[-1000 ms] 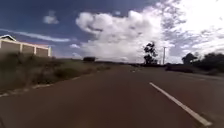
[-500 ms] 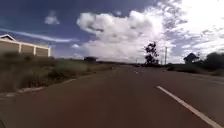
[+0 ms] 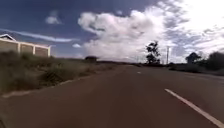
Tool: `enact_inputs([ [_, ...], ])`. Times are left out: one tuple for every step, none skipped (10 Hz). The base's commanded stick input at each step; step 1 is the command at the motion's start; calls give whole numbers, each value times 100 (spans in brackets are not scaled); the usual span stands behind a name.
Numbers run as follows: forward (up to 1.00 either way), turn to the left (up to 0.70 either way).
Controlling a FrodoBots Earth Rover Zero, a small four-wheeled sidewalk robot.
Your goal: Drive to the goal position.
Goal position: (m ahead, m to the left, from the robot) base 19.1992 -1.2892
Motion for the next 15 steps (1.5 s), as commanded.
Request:
enact_inputs([
  [100, 0],
  [100, 0],
  [100, 0],
  [100, 0],
  [100, 0],
  [100, 0],
  [100, 0],
  [100, 0],
  [100, 0],
  [100, 0],
  [100, 0],
  [100, 0],
  [100, -5],
  [100, -15],
  [100, -25],
])
